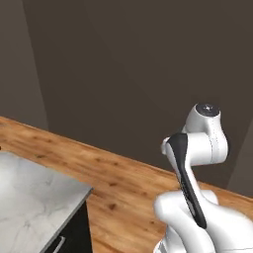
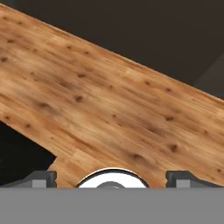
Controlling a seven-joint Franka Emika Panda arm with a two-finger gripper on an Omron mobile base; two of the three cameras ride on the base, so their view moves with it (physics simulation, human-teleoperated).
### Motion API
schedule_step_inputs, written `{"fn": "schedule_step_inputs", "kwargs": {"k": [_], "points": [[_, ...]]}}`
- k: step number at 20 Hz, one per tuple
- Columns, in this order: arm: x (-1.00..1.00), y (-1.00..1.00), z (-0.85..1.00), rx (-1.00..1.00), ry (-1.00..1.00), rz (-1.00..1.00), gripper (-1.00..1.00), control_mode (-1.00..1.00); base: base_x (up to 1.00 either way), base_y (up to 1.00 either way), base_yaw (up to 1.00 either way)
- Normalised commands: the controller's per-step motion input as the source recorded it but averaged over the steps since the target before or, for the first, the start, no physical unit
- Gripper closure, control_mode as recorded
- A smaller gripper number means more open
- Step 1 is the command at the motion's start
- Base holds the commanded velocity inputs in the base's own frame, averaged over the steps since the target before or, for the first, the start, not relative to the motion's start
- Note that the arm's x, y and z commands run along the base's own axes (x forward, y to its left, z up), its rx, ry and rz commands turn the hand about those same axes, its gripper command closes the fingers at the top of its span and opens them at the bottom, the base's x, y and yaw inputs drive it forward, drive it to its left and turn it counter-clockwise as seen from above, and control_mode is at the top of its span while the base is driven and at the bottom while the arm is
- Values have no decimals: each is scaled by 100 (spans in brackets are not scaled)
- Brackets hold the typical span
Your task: Take a sugar cube from the saucer and place it inside the coffee. Then, grab milk from the fridge and place it next to the coffee on the counter to sweeten the coffee.
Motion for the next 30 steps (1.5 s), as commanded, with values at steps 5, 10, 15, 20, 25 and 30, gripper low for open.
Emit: {"fn": "schedule_step_inputs", "kwargs": {"k": [5,10,15,20,25,30], "points": [[0,0,0,0,0,0,-100,100,100,-43,30],[0,0,0,0,0,0,-100,100,100,-11,59],[0,0,0,0,0,0,-100,100,100,-4,62],[0,0,0,0,0,0,-100,100,100,-7,57],[0,0,0,0,0,0,-100,100,100,-10,53],[0,0,0,0,0,0,-100,100,100,-14,46]]}}
